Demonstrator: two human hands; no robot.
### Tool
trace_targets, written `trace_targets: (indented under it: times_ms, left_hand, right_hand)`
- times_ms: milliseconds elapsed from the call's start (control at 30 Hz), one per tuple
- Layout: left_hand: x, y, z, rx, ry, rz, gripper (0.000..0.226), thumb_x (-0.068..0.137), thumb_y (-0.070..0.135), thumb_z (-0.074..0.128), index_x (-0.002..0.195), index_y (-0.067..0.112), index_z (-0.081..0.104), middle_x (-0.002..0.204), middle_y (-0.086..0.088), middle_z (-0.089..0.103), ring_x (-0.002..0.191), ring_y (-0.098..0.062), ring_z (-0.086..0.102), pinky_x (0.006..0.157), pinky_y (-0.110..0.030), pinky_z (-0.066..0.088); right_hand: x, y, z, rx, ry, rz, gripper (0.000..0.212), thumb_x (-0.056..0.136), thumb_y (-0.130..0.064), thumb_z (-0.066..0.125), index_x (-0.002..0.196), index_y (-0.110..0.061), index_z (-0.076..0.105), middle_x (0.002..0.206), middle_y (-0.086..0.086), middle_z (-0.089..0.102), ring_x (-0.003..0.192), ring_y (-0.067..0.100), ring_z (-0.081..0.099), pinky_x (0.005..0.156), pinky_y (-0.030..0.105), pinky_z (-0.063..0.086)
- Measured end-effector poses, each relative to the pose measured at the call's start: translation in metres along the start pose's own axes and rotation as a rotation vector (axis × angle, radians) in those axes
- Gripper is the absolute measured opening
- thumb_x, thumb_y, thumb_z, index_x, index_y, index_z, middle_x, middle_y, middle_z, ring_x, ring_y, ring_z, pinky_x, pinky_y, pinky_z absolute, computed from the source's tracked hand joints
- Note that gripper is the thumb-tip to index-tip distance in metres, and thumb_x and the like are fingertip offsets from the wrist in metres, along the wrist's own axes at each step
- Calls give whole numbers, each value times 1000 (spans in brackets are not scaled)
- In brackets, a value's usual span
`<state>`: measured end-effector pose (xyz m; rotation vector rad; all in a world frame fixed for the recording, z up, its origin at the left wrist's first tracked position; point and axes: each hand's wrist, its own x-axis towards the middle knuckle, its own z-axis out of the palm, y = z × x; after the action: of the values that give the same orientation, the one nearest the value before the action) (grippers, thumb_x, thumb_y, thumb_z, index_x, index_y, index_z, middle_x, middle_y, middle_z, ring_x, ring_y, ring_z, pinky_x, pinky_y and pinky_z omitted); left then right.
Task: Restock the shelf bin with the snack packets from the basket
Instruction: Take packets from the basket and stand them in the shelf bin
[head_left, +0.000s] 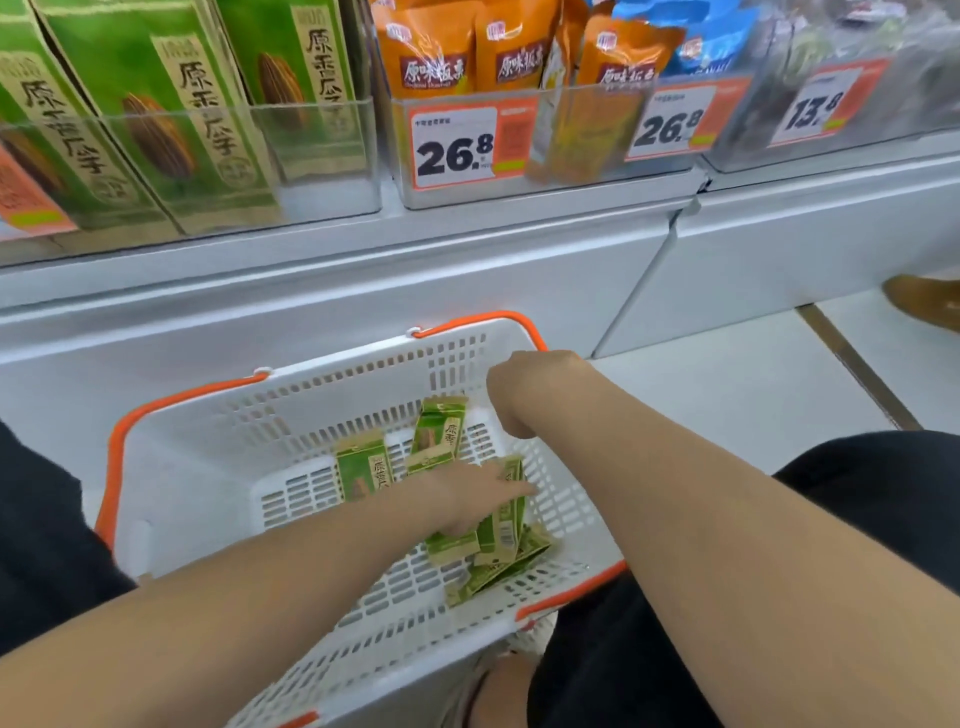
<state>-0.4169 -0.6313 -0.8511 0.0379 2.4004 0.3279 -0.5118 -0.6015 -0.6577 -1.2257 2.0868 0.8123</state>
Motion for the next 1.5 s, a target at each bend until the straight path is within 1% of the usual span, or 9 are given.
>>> trace_targets:
  times_ms: [167,300,467,600,733,967,1233,1333,1500]
  left_hand:
    - [21,4,15,229,40,100,76,109,7,43,164,49,10,174,-18,8,146,-46,38,105,-50,47]
    - [27,-1,15,121,31,26,66,106,21,45,164,39,19,160,-28,32,94,-38,62,62,-38,47]
    - [10,-9,5,-173,123,-180,46,102,58,48,126,20,55,93,-3,58,85,-26,59,70,-39,53]
    - [-2,-16,-5,-440,285,-268,4,103,20,61,99,19,59,97,-1,66,91,-23,63,84,-42,56]
    - [-25,-27,-22,-697,445,-247,24,98,10,62,103,26,44,92,-5,62,85,-28,61,79,-45,52]
    - [-80,-43,-56,-1086,795,-178,42,105,18,65,145,23,53,138,2,68,125,-17,67,106,-42,54]
    - [-142,-59,-83,-1107,1165,-148,22,110,17,55,117,27,72,111,8,78,107,-10,72,95,-38,55]
    - [-162,-60,-97,-914,1331,-320,38,114,38,37,95,19,65,82,2,68,76,-19,63,70,-40,46]
    - [-202,-50,-136,-715,1618,-470,44,115,37,28,94,12,57,78,3,59,74,-19,55,66,-42,33]
  right_hand:
    - [16,9,-4,59,6,2,20,97,-10,55,115,-16,49,98,4,50,98,31,58,98,48,54]
    - [21,8,-3,83,7,-31,21,97,-9,54,113,-19,45,97,4,49,99,31,56,97,48,54]
    - [17,8,-2,82,-9,-58,14,98,-8,52,109,-15,47,95,5,49,98,30,58,91,43,54]
    - [9,9,-6,24,-15,-90,22,101,-6,49,121,-14,51,106,4,54,96,26,58,78,35,48]
    - [6,10,-12,47,1,-113,48,102,-9,50,150,-15,48,140,5,56,111,25,61,80,34,47]
    - [7,10,-16,107,211,-111,34,100,-8,55,135,-9,53,125,10,60,107,31,60,85,40,51]
    - [-12,-1,-44,747,590,-224,17,87,-11,71,86,-24,60,89,5,70,88,26,69,70,34,54]
    - [-34,-13,-53,1094,627,-309,13,87,-1,78,94,-11,72,70,7,70,71,27,76,67,40,64]
    - [-56,-33,-78,1327,831,-430,26,89,-2,77,98,-25,72,65,0,68,70,26,77,76,52,64]
